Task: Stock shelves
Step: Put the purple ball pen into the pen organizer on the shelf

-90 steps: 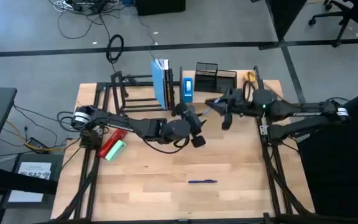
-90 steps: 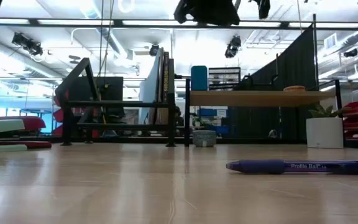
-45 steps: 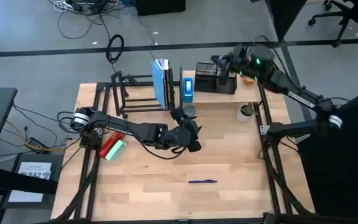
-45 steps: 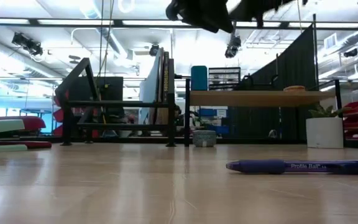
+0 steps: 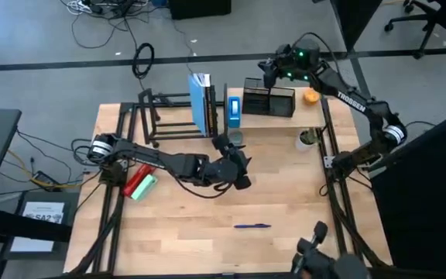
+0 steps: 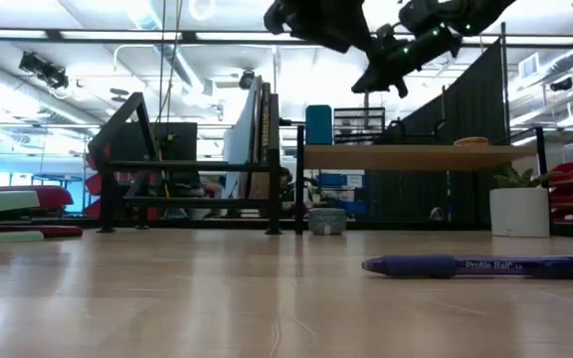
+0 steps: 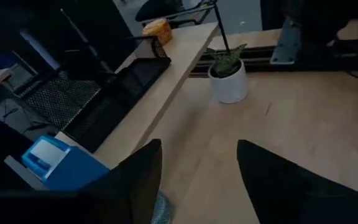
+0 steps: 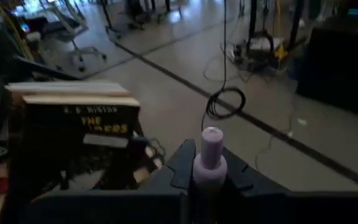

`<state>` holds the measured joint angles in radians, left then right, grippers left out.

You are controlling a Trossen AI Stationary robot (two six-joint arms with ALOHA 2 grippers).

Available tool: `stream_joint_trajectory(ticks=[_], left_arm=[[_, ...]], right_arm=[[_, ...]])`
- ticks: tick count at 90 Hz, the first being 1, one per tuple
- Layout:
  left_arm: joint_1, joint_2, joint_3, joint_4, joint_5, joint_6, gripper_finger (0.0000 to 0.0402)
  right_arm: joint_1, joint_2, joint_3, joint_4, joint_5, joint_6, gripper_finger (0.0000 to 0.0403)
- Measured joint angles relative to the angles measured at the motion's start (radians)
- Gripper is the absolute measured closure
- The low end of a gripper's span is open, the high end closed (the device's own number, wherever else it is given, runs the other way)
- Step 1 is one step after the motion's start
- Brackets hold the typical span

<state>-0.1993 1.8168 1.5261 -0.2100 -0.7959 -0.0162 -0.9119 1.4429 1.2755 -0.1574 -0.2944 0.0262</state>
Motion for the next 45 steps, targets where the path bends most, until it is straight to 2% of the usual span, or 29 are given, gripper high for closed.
stream_joint_trajectory(ticks=[26,45], left_arm=[[-0.004,0.0,0.0,0.0,0.002,-0.01,0.0211],[-0.006,0.0,0.0,0.0,0.003,-0.018,0.0211]], right_arm=[[-0.033,-0.013,0.0,-0.11,-0.016,0.025,0.0386],[-0.032,-0.014,0.0,-0.126,-0.017,0.042,0.0325]])
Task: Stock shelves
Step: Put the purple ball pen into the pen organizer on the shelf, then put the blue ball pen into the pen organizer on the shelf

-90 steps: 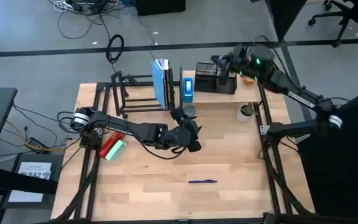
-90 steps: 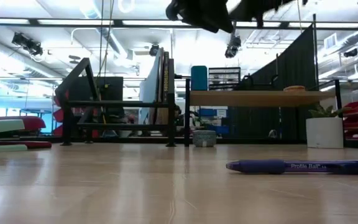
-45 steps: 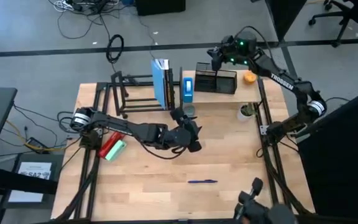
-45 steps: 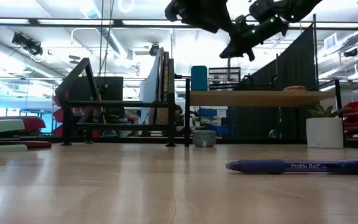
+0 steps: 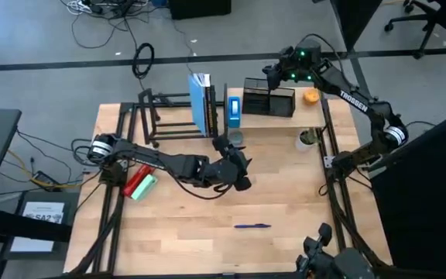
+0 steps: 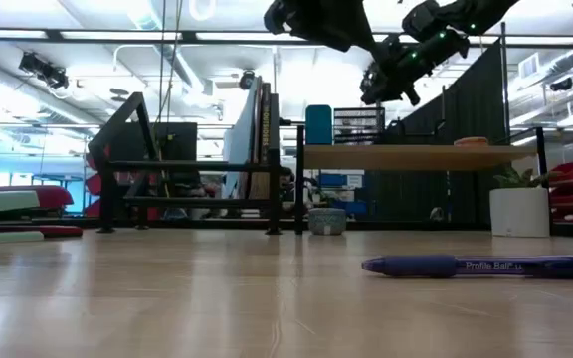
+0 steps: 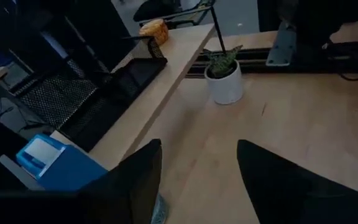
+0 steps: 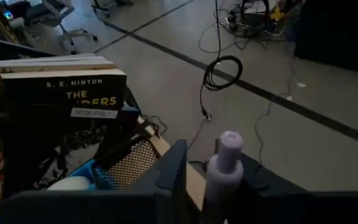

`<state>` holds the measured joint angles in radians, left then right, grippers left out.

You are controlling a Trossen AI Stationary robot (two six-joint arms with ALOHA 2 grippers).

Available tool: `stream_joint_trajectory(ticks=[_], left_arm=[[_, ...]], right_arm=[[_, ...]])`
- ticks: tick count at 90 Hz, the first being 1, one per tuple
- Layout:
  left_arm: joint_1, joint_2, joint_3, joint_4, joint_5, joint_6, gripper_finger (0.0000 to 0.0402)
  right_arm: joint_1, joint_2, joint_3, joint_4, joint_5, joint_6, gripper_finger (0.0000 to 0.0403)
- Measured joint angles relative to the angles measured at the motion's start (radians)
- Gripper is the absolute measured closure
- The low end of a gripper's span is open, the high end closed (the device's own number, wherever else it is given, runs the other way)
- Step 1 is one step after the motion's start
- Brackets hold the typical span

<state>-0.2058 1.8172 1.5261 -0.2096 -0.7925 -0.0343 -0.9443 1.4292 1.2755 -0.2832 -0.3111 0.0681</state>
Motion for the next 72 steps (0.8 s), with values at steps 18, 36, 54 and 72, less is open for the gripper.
stream_joint_trajectory(ticks=[18,36,54,72], left_arm=[[-0.002,0.0,0.0,0.001,0.0,-0.004,0.0211],[-0.011,0.0,0.0,0.001,0.0,-0.004,0.0211],[-0.017,0.0,0.0,0.001,0.0,-0.004,0.0211],[-0.023,0.0,0.0,-0.003,0.034,-0.002,0.0211]], right_arm=[[-0.004,0.0,0.0,0.0,0.001,0.008,0.0264],[-0.004,-0.013,0.0,0.022,0.001,0.008,0.0238],[0.02,-0.105,0.048,0.028,0.004,-0.048,0.0241],[0.199,-0.268,0.049,-0.04,-0.019,-0.132,0.0243]])
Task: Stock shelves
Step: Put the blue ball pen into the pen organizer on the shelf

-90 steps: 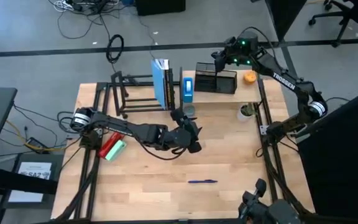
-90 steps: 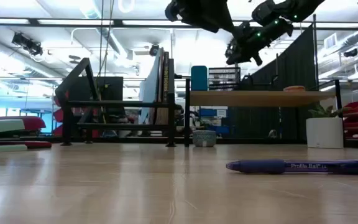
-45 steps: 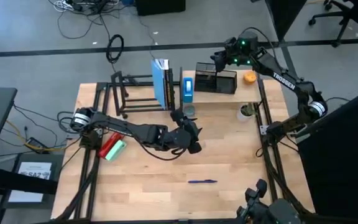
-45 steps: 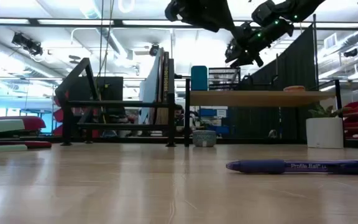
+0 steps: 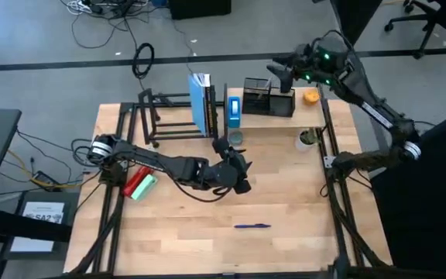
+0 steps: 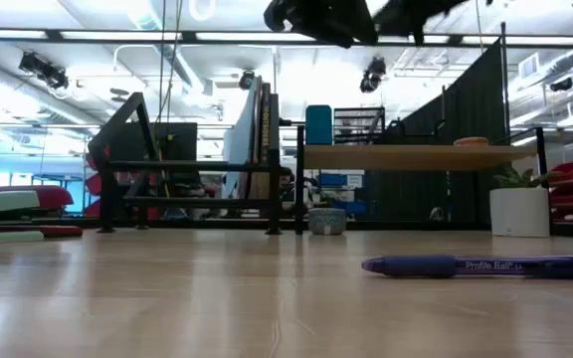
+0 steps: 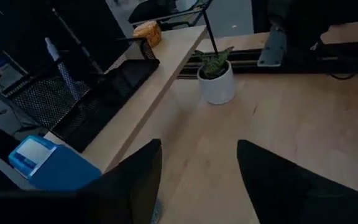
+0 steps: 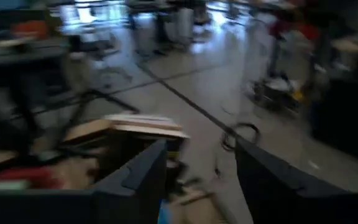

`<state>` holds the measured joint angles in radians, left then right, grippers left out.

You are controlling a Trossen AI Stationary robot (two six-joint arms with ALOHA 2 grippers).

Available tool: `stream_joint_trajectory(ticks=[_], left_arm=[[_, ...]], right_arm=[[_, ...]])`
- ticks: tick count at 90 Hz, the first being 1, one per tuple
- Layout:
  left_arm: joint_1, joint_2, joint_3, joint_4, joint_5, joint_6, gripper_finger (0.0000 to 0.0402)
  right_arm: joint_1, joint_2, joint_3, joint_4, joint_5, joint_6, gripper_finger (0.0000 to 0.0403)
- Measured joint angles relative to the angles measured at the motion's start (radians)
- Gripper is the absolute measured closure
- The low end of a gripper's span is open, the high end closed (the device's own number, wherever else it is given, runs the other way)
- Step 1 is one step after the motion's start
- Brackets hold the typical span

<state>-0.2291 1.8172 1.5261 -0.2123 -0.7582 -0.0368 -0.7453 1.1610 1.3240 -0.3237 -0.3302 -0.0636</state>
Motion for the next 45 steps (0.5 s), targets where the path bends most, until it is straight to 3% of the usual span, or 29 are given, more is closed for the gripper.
stream_joint_trajectory(ticks=[7,24,34,45], left_arm=[[-0.002,0.0,0.0,-0.018,0.126,0.003,0.0211],[-0.003,0.025,0.0,-0.117,0.617,-0.07,0.0211],[-0.017,0.071,0.0,-0.122,0.834,-0.135,0.0211],[-0.055,0.135,0.0,-0.066,0.93,-0.159,0.0211]], right_arm=[[0.133,-0.06,-0.022,-0.034,-0.002,-0.045,0.0243],[0.472,-0.184,-0.132,-0.055,0.075,-0.018,0.0243],[0.664,-0.232,-0.234,-0.051,0.213,0.044,0.0243],[0.86,-0.269,-0.363,-0.004,0.423,0.121,0.0243]])
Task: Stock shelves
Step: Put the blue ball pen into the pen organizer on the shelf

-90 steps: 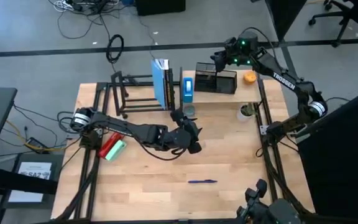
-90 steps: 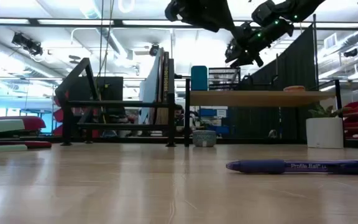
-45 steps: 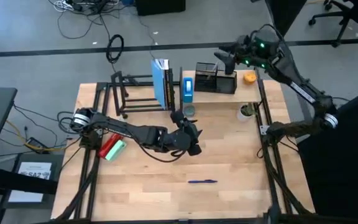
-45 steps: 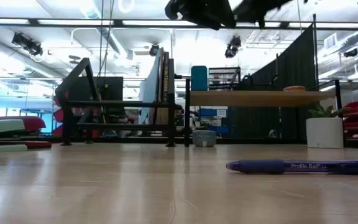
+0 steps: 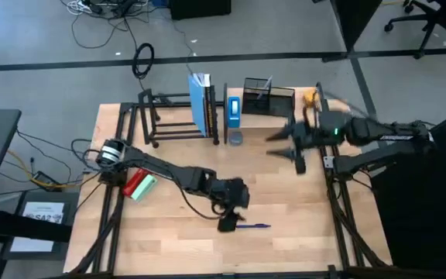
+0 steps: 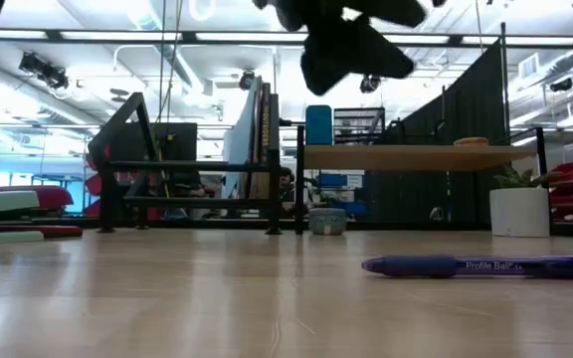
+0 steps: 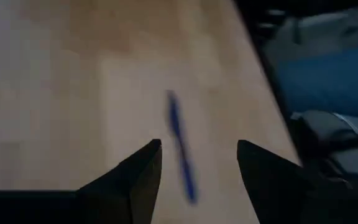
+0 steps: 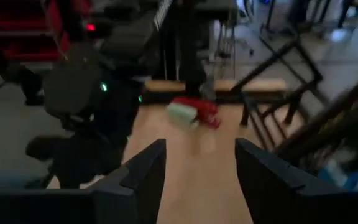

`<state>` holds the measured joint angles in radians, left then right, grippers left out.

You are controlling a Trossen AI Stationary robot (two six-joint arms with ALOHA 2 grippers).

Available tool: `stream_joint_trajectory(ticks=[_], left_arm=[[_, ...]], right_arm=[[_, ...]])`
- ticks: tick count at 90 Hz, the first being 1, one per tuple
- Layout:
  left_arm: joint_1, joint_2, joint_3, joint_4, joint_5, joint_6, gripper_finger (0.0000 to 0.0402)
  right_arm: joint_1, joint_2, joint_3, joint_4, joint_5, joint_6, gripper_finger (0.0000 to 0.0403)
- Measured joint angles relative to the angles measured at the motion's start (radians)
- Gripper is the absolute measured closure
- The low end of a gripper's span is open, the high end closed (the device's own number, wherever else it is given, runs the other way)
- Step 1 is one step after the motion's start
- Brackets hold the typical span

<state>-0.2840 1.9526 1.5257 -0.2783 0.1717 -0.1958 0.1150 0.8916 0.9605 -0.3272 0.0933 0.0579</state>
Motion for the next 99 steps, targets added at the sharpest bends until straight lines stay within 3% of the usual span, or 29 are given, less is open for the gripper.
stream_joint_trajectory(ticks=[10,25,38,54,80,99], left_arm=[[-0.03,0.055,-0.001,0.094,0.018,0.005,0.0211],[-0.039,0.112,0.0,0.202,0.014,-0.021,0.0211],[-0.039,0.127,0.0,0.133,-0.047,0.0,0.0211],[-0.048,0.131,-0.001,0.0,-0.157,-0.031,0.0211],[-0.138,0.192,0.0,0.25,-0.247,-0.045,0.0211],[-0.18,0.283,0.0,0.334,-0.507,-0.047,0.0211]], right_arm=[[0.162,-0.006,-0.113,0.083,0.152,0.067,0.0243],[0.365,-0.002,-0.245,0.173,0.291,0.217,0.0243],[0.526,0.039,-0.313,0.179,0.395,0.374,0.0243],[0.68,0.177,-0.348,0.22,0.418,0.501,0.0243],[0.778,0.413,-0.348,0.397,0.419,0.613,0.0243],[0.792,0.516,-0.348,0.481,0.42,0.619,0.0243]])
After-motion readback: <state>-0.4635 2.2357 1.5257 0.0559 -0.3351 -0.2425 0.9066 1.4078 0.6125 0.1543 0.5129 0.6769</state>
